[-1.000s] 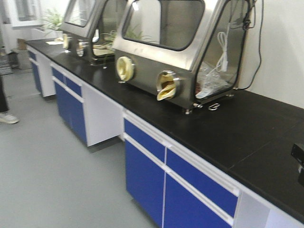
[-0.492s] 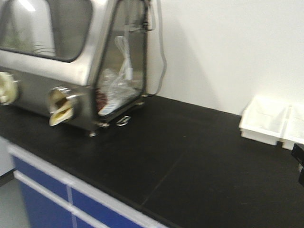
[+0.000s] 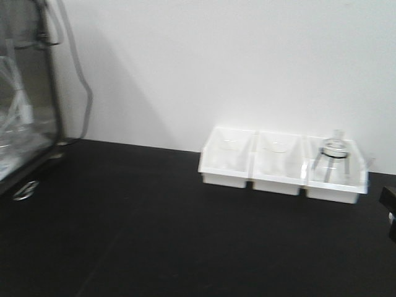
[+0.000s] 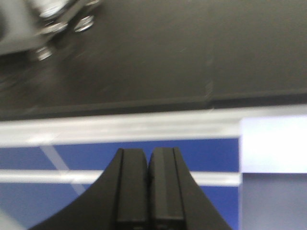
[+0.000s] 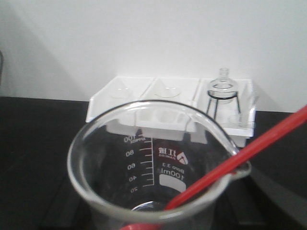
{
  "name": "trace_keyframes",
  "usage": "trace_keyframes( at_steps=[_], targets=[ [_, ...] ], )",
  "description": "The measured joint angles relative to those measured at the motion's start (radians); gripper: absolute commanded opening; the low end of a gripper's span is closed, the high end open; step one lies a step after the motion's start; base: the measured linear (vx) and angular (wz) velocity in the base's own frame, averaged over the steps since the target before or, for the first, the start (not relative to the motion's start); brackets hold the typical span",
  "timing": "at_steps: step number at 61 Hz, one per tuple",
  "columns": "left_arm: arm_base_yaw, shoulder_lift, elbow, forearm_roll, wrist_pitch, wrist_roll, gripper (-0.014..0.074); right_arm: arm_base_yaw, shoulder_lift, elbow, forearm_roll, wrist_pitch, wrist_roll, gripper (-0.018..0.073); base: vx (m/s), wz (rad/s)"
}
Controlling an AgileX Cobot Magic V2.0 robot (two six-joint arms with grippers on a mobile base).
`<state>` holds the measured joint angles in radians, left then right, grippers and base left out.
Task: Grab beaker from right and move to left
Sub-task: 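Drive the base along the bench carrying the beaker in the right gripper, then lower the held beaker onto the bench near the white bins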
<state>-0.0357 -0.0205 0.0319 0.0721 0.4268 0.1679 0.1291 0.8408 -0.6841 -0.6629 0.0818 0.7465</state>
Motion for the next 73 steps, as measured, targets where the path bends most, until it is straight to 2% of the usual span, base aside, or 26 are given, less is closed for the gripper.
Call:
trace_keyframes(
  at_steps=[29, 73],
  targets=[
    [0.000, 0.000, 0.000, 0.000, 0.000, 0.000, -0.0006, 0.000, 0.000, 0.000, 0.000, 0.000, 0.000, -0.0003, 0.17, -0.54],
    [0.000, 0.000, 0.000, 0.000, 0.000, 0.000, -0.0006, 0.000, 0.000, 0.000, 0.000, 0.000, 0.000, -0.0003, 0.06, -0.03]
  ],
)
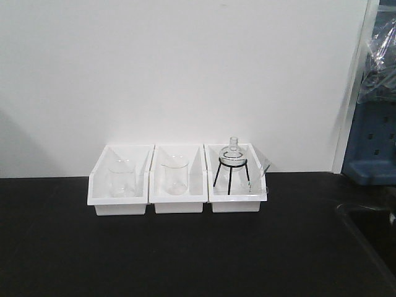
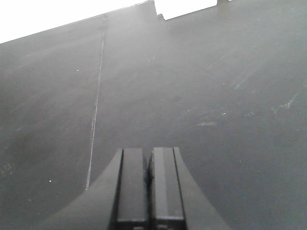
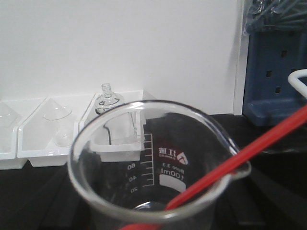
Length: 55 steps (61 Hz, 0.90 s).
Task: Grab beaker from right and move to left
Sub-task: 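Lower the held beaker onto the bench near the white bins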
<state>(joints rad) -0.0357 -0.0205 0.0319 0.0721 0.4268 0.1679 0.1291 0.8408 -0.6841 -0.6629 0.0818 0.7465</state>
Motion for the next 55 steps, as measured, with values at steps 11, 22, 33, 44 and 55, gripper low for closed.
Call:
trace_keyframes(
  at_steps=[11, 22, 33, 44, 55],
  targets=[
    [0.000, 0.000, 0.000, 0.000, 0.000, 0.000, -0.0006, 0.000, 0.000, 0.000, 0.000, 0.000, 0.000, -0.0003, 0.00, 0.00],
    [0.000, 0.000, 0.000, 0.000, 0.000, 0.000, -0.0006, 0.000, 0.000, 0.000, 0.000, 0.000, 0.000, -0.0003, 0.00, 0.00],
    [0.000, 0.000, 0.000, 0.000, 0.000, 0.000, -0.0006, 0.000, 0.002, 0.000, 0.000, 0.000, 0.000, -0.0003, 0.00, 0.00],
    [0.000, 0.000, 0.000, 0.000, 0.000, 0.000, -0.0006, 0.000, 0.034, 0.000, 0.000, -0.001, 0.000, -0.0003, 0.00, 0.00],
    [0.000, 0.000, 0.000, 0.000, 0.000, 0.000, -0.0006, 0.000, 0.109, 0.000, 0.004, -0.037, 0.010, -0.0001, 0.00, 0.00]
  ],
)
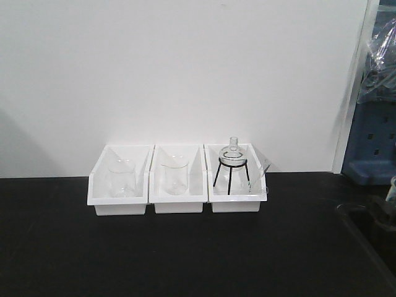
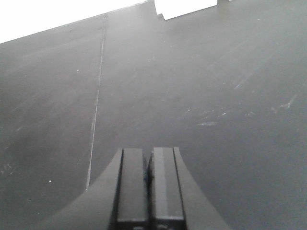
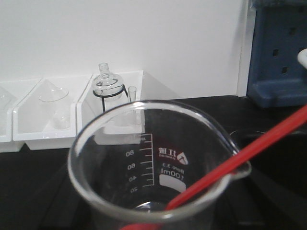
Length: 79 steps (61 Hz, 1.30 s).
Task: Grab beaker from right and move to left
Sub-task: 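Lower the held beaker onto the bench near the white bins, then open the right gripper and withdraw it from the beaker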
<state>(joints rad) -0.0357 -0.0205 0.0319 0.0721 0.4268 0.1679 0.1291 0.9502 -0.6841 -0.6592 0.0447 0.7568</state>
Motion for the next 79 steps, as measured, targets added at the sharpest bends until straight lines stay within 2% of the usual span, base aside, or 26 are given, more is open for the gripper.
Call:
trace_keyframes(
  at_steps=[8, 15, 17, 22, 30, 41, 53, 79],
  targets=[
    [0.000, 0.000, 0.000, 0.000, 0.000, 0.000, -0.0006, 0.000, 0.111, 0.000, -0.030, -0.146, 0.010, -0.0001, 0.00, 0.00],
    [0.000, 0.000, 0.000, 0.000, 0.000, 0.000, -0.0006, 0.000, 0.263, 0.000, -0.162, -0.406, 0.014, -0.0001, 0.00, 0.00],
    [0.000, 0.000, 0.000, 0.000, 0.000, 0.000, -0.0006, 0.000, 0.328, -0.001, -0.235, -0.506, 0.014, -0.0001, 0.00, 0.00],
    [0.000, 0.000, 0.000, 0.000, 0.000, 0.000, -0.0006, 0.000, 0.465, -0.003, -0.345, -0.678, 0.015, -0.0001, 0.00, 0.00],
    [0.000, 0.000, 0.000, 0.000, 0.000, 0.000, -0.0006, 0.000, 0.684, -0.003, -0.428, -0.798, 0.006, -0.0001, 0.00, 0.00],
    [0.000, 0.000, 0.000, 0.000, 0.000, 0.000, -0.0006, 0.000, 0.866, -0.005, -0.419, -0.915, -0.120, -0.0001, 0.00, 0.00],
    [0.000, 0.000, 0.000, 0.000, 0.000, 0.000, -0.0006, 0.000, 0.964, -0.008, -0.351, -0.975, -0.249, -0.0001, 0.00, 0.00],
    [0.000, 0.000, 0.000, 0.000, 0.000, 0.000, -0.0006, 0.000, 1.078, -0.012, -0.243, -1.045, -0.410, -0.0001, 0.00, 0.00]
  ],
)
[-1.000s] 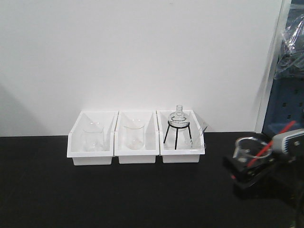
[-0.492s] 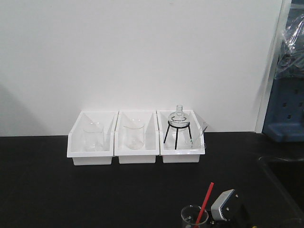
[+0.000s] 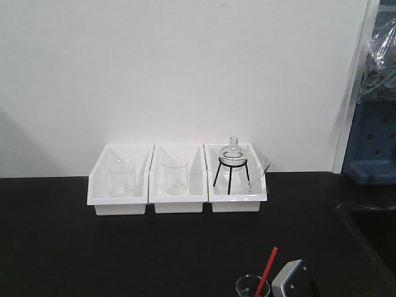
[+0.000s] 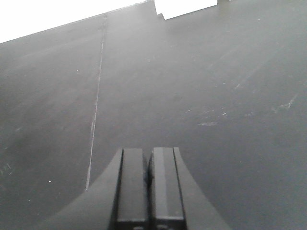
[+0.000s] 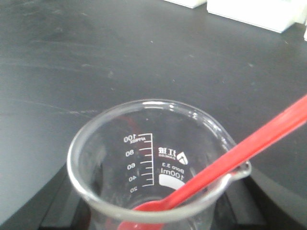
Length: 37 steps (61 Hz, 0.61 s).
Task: Grab beaker from right and move to left
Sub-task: 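Open the right gripper and withdraw it from the beaker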
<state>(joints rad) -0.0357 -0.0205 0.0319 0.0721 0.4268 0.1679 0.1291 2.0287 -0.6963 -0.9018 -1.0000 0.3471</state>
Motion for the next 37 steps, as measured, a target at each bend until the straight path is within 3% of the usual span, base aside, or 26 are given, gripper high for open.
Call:
trace_keyframes(
  at_steps=[20, 31, 37],
  targets=[
    [0.000, 0.000, 0.000, 0.000, 0.000, 0.000, -0.0006, 0.000, 0.073, -0.005, 0.077, -0.094, -0.020, 0.0022, 0.00, 0.00],
    [0.000, 0.000, 0.000, 0.000, 0.000, 0.000, -0.0006, 0.000, 0.088, -0.006, 0.086, -0.113, -0.028, 0.0110, 0.00, 0.00],
    [0.000, 0.000, 0.000, 0.000, 0.000, 0.000, -0.0006, 0.000, 0.088, -0.006, 0.086, -0.113, -0.049, 0.0206, 0.00, 0.00]
  ],
)
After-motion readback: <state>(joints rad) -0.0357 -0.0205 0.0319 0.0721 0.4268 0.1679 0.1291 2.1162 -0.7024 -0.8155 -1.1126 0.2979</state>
